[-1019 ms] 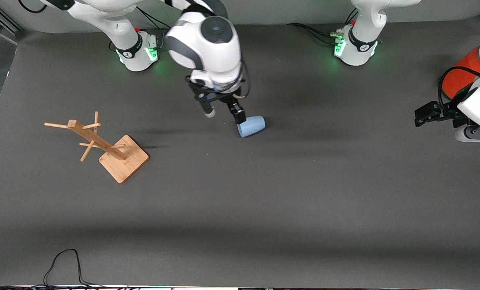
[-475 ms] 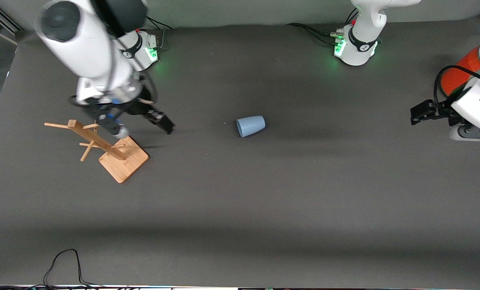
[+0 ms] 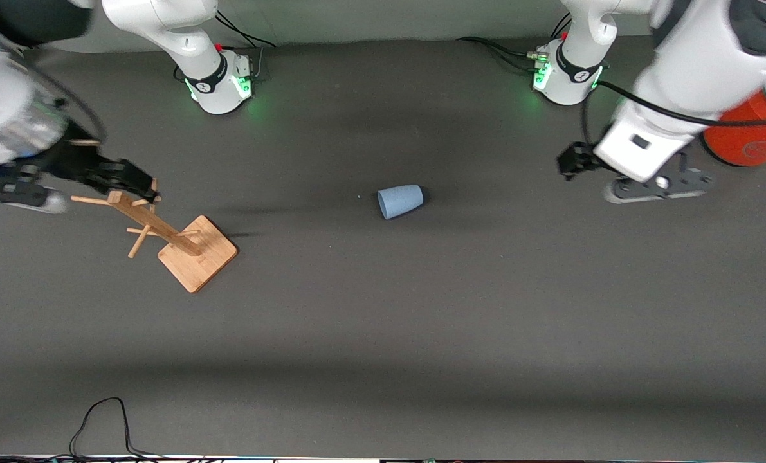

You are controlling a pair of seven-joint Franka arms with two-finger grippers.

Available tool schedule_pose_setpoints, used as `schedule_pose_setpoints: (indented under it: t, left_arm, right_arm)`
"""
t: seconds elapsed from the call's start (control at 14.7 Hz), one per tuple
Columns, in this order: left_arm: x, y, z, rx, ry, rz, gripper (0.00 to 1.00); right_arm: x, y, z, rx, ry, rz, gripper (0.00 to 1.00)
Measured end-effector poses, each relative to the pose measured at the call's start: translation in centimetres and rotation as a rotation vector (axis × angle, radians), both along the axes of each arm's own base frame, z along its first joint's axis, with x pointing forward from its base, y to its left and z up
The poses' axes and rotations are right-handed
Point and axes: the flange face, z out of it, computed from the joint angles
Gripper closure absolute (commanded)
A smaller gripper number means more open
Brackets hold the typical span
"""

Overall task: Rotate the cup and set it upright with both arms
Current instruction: 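Withdraw the right gripper while the left gripper reaches the lying cup, then grasp the lying blue cup's rim with the left gripper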

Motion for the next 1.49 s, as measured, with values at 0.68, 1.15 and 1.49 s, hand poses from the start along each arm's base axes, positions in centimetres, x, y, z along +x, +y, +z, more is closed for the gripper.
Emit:
schedule_pose_setpoints:
  t: [0.68,1.15,1.49]
  left_arm:
    - [-5.7,-25.1,-10.0,0.236,0.029,0.02,0.0]
    - [-8.5,-34.1,-19.7,0.311,-0.076,0.058,0.0]
    - [-8.4,-36.2,-28.0,0.365,-0.13,0.068,0.0]
  right_arm:
    - [-1.1,-6.1,-0.6,0.002,0.021,0.053,0.0]
    - [0.0,-6.5,-1.2,-0.033,0.032,0.054,0.0]
    - [2.2,-3.4,-4.0,-0.071,0.075,0.111,0.0]
